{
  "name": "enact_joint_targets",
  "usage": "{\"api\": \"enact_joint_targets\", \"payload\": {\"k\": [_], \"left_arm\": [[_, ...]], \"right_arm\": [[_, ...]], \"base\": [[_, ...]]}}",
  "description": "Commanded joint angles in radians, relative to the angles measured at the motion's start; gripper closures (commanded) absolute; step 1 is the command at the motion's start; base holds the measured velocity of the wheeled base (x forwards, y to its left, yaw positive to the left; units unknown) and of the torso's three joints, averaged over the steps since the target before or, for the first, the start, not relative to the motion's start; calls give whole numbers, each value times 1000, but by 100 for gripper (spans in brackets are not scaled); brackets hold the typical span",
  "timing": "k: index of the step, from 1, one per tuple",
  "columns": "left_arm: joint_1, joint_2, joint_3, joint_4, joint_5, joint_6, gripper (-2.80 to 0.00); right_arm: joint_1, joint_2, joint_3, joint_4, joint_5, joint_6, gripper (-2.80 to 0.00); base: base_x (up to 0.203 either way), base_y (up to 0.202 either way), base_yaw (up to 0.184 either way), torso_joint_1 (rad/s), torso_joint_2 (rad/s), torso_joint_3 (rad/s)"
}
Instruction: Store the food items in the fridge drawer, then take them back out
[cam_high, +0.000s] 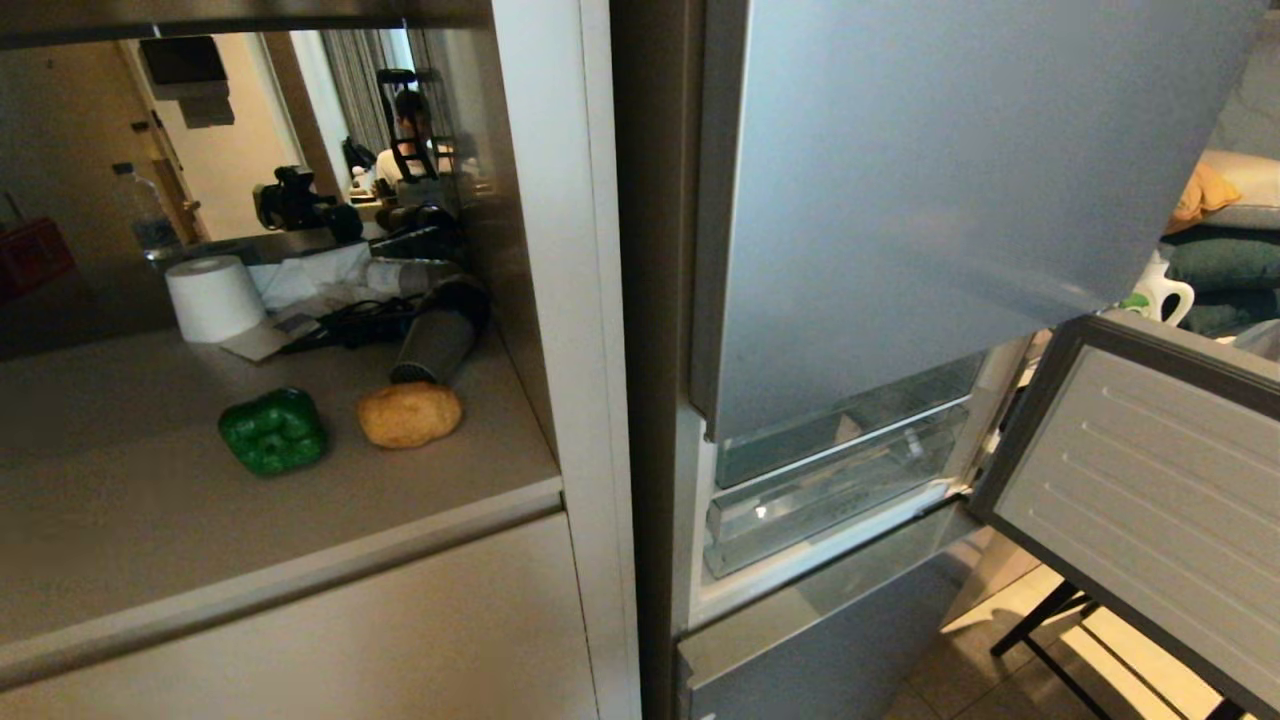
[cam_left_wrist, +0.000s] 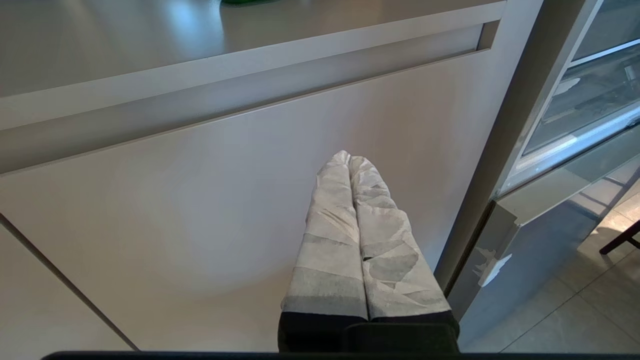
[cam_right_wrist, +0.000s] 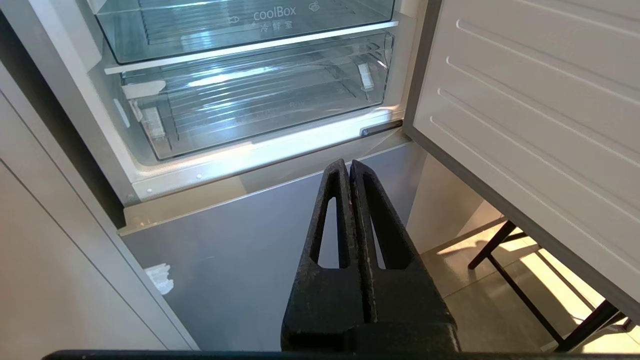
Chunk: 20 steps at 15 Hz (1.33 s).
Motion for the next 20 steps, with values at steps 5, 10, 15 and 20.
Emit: {"api": "enact_joint_targets", "payload": {"k": [5,10,15,20], "left_arm": [[-1,0,11,-1,0,0,0],[1,0,10,-1,0,0,0],[1,0,9,-1,0,0,0],[1,0,9,-1,0,0,0]], "right_arm": [[0,2,0,0,1,1,0],[1,2,0,0,1,1,0],[1,2,0,0,0,2,0],[1,2,0,0,1,0,0]], "base": [[0,0,0,0,0,0],[2,1,-16,1,0,-1],[2,9,-170,2,1,2],[0,7,-170,3,3,4]]}}
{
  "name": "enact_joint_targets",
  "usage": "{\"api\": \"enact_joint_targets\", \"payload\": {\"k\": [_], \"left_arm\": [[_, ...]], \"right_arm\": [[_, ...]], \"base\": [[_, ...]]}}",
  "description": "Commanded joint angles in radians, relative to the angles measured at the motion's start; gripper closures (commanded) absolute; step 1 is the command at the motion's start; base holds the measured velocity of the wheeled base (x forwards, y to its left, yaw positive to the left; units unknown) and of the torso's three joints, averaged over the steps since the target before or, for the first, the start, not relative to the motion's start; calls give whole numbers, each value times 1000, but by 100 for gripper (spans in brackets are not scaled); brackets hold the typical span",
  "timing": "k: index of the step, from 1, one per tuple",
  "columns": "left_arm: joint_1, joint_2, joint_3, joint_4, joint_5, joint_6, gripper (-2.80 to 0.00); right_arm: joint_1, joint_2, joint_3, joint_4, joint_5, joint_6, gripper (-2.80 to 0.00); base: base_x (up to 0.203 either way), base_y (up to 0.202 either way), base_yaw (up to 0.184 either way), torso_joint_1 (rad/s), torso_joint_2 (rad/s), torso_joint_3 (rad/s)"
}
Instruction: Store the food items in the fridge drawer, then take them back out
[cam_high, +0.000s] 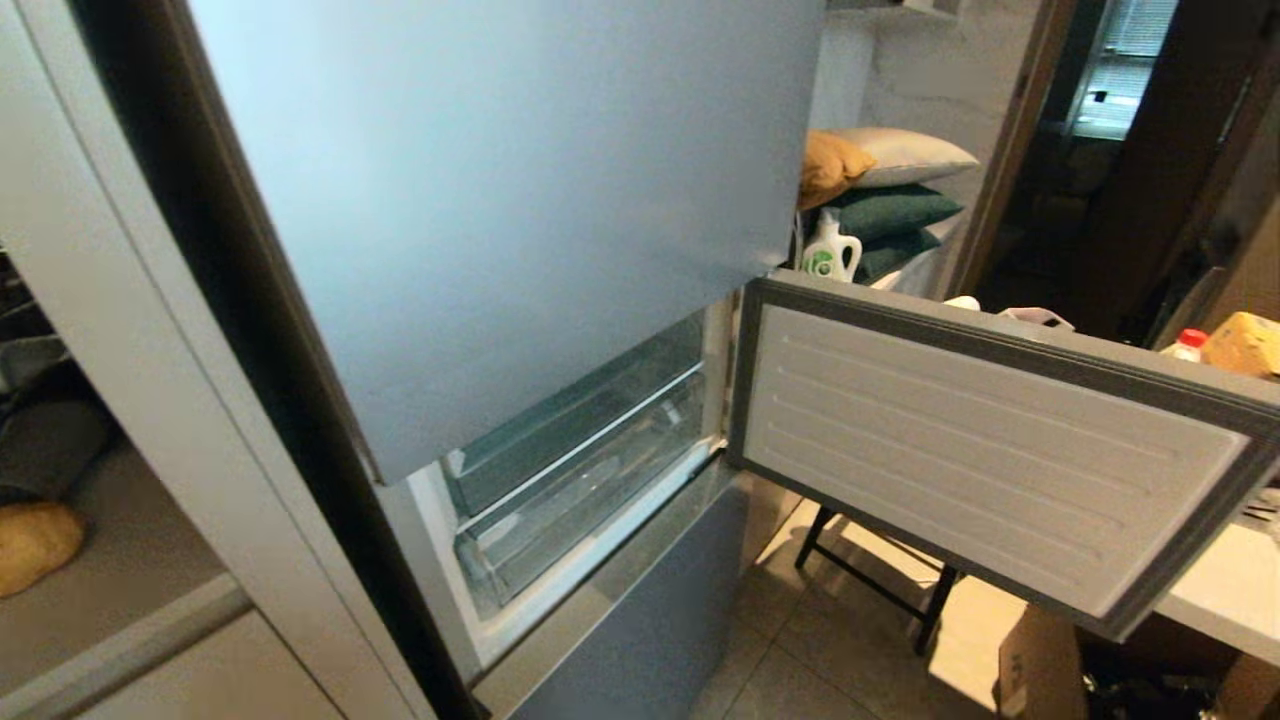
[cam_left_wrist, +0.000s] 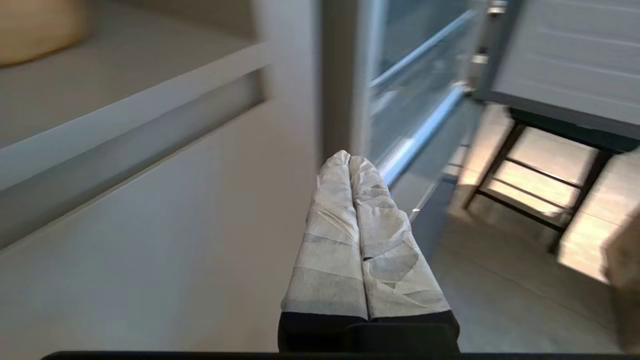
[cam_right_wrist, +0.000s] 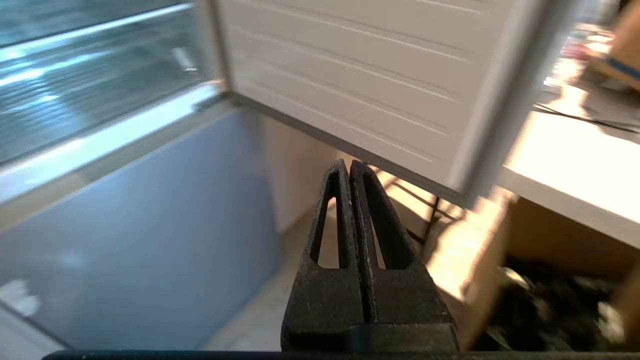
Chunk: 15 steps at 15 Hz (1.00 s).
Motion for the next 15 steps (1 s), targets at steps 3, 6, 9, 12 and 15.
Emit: {"api": "enact_joint_targets", "payload": {"k": [3,6,9,12,15], "left_arm": [[0,0,10,-1,0,0,0],[0,0,9,-1,0,-1,0],[0,0,9,-1,0,0,0],[0,0,10,-1,0,-1,0],[0,0,10,-1,0,0,0]], "right_arm": [[0,2,0,0,1,0,0],[0,2,0,-1,4,-15,0],[0,0,0,0,4,-17,0],[0,2,-3,6,2,-17,0],[0,0,-1,2,-4,2,0]], "base": [[-2,2,-63,2,2,0],[0,0,0,0,0,0],[0,0,0,0,0,0],[0,0,0,0,0,0],[0,0,0,0,0,0]]}}
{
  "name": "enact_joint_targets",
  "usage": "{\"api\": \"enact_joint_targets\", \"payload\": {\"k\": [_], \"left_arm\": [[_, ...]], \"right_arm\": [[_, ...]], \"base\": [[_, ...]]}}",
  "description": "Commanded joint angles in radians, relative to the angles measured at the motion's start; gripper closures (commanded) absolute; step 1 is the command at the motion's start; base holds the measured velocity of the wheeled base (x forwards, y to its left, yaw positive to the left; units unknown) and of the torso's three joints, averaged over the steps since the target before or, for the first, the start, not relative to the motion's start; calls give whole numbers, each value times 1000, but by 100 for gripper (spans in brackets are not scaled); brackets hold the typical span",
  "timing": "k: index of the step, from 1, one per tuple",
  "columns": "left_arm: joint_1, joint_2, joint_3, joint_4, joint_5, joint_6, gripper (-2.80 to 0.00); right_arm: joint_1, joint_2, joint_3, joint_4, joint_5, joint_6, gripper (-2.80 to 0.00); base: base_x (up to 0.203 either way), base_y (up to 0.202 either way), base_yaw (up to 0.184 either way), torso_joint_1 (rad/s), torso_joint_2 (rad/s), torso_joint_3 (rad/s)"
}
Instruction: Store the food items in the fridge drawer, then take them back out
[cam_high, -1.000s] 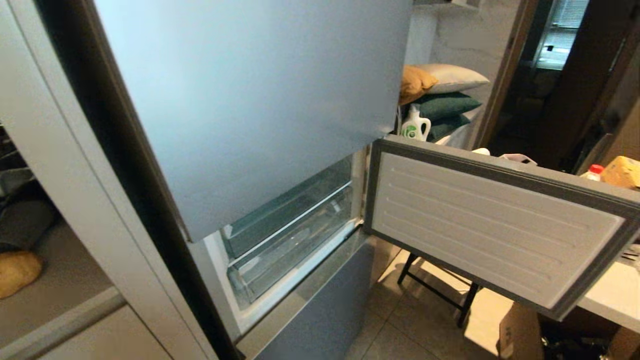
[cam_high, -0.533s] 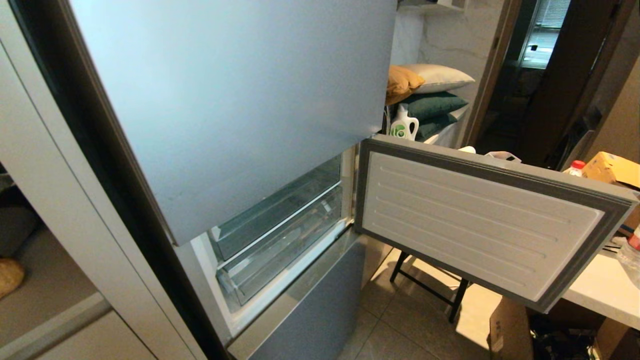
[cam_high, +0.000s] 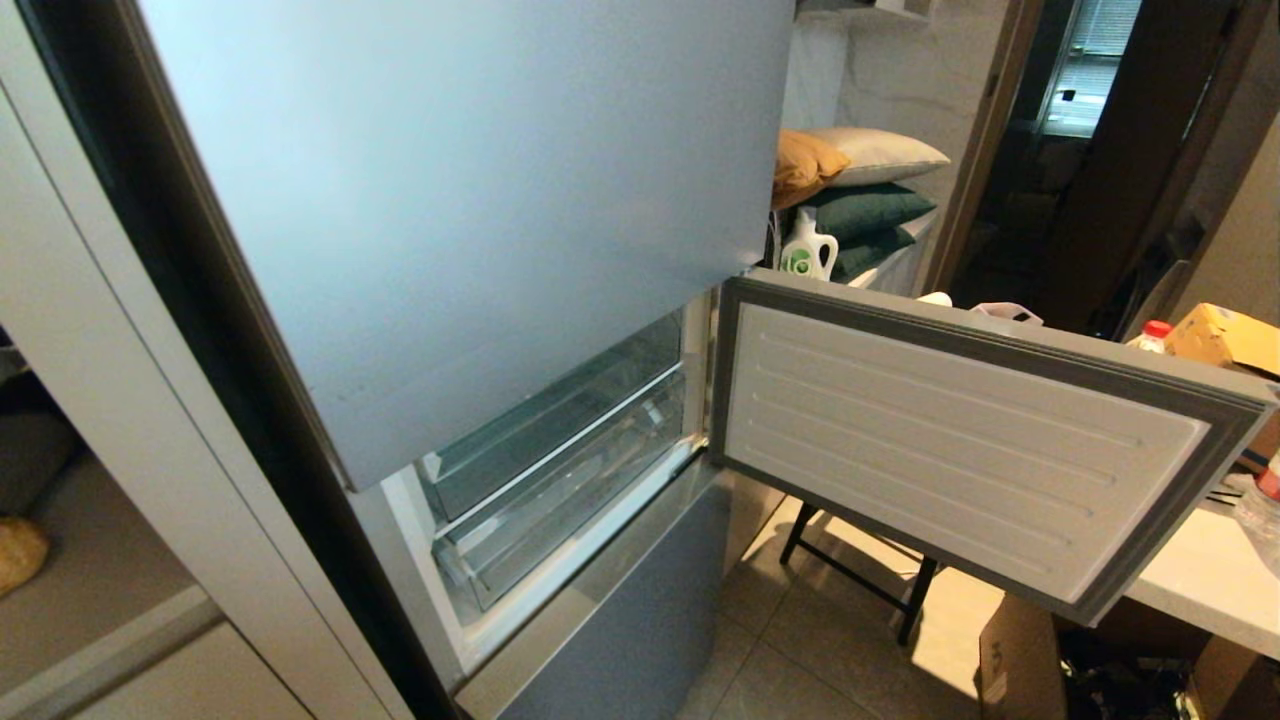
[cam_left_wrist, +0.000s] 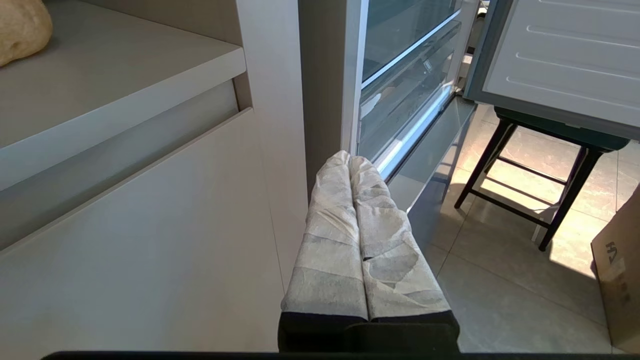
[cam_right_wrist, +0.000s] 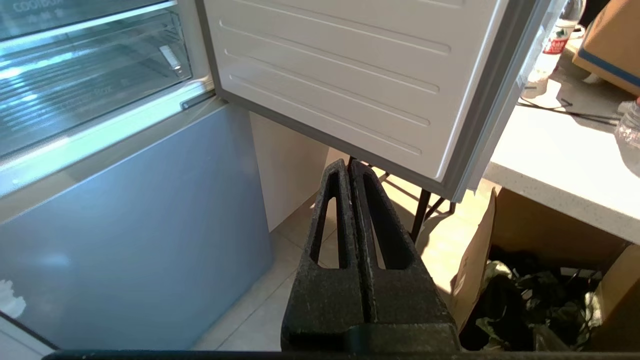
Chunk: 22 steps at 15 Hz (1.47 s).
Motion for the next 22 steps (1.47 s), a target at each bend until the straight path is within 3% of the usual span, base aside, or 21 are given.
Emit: {"api": "enact_joint_targets", "payload": {"k": [1,3,6,7,9,11,14,15,17,22], "left_arm": [[1,0,10,-1,0,0,0],[1,0,11,-1,0,0,0],[1,0,9,-1,0,0,0],[1,0,10,-1,0,-1,0],[1,0,10,-1,0,0,0],[1,0,9,-1,0,-1,0],[1,0,10,-1,0,0,0],[1,0,9,-1,0,0,0],[1,0,9,-1,0,-1,0],[-1,0,10,-1,0,-1,0]], "right_arm": [[0,0,-12,2,-7,5,0],[0,19,-140,67,-72,25,0],[-33,237,-396,172,-125,187,0],[-91,348,-452,178,-127,244,0],[-289,587,-515,107,-89,322,0],[-575,750,-519,-41,23,361,0],[-989,945,-513,-205,313,379,0],[-1084,1031,-510,-249,397,367,0],[-1173,1189,-496,-361,486,338,0],[-1229,1494,-492,-661,584,310,0]], "base": [[0,0,0,0,0,0],[0,0,0,0,0,0],[0,0,0,0,0,0],[0,0,0,0,0,0],[0,0,0,0,0,0],[0,0,0,0,0,0],[0,0,0,0,0,0],[0,0,0,0,0,0],[0,0,0,0,0,0],[0,0,0,0,0,0]]}}
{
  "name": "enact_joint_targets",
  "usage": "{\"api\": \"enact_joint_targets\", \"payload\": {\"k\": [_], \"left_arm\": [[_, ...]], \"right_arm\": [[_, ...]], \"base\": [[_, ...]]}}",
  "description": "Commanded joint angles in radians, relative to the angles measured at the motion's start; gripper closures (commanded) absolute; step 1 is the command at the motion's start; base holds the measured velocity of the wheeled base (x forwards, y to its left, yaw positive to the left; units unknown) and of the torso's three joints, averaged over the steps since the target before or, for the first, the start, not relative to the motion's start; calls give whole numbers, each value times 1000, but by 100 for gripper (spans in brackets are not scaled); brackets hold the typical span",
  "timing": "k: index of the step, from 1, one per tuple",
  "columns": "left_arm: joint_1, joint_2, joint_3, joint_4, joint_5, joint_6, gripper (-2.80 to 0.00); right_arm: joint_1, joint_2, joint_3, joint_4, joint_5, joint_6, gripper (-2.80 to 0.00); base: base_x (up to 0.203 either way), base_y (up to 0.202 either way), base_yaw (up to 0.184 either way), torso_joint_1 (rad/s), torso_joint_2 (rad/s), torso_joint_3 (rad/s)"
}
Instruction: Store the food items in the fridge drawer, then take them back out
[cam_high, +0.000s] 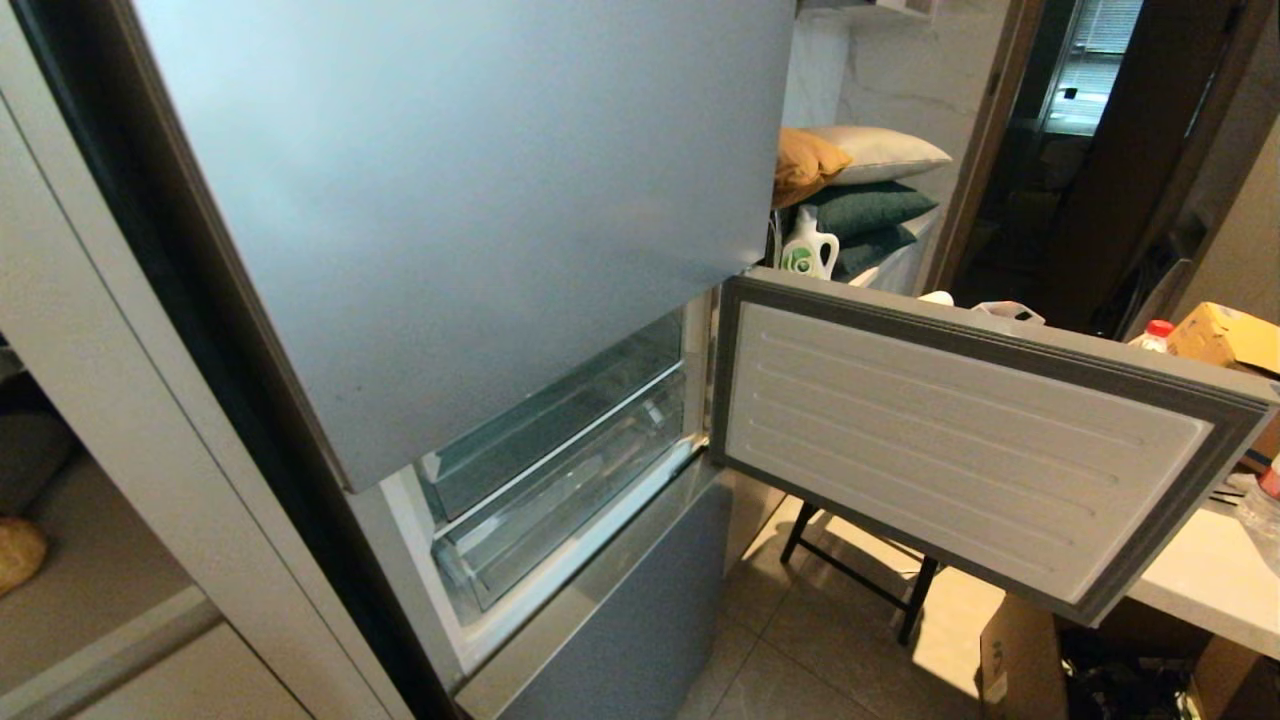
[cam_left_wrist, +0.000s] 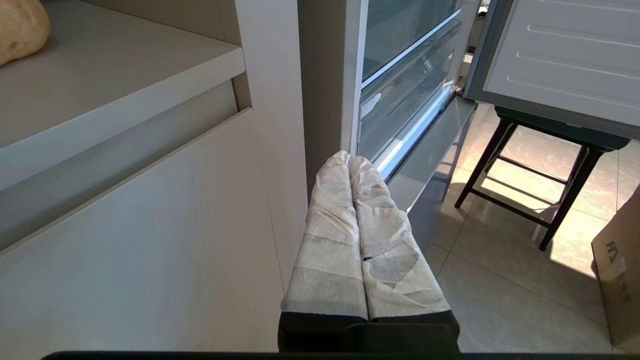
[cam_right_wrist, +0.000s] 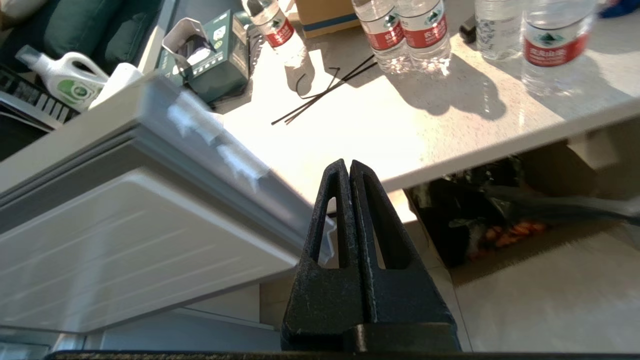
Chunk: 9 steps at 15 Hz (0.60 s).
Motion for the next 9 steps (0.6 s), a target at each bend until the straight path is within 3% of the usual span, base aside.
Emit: {"api": "enact_joint_targets", "payload": {"k": [1,6,9], "left_arm": [[1,0,10,-1,0,0,0],[1,0,9,-1,0,1,0],[1,0,10,-1,0,0,0]], "right_arm": [[-12,171,-8,-109,55,-11,0],[60,320,-111,-146,64,-71,0],[130,419,-137,-262,59,-73,0]], "base": [[0,0,0,0,0,0],[0,0,0,0,0,0],[0,0,0,0,0,0]]}}
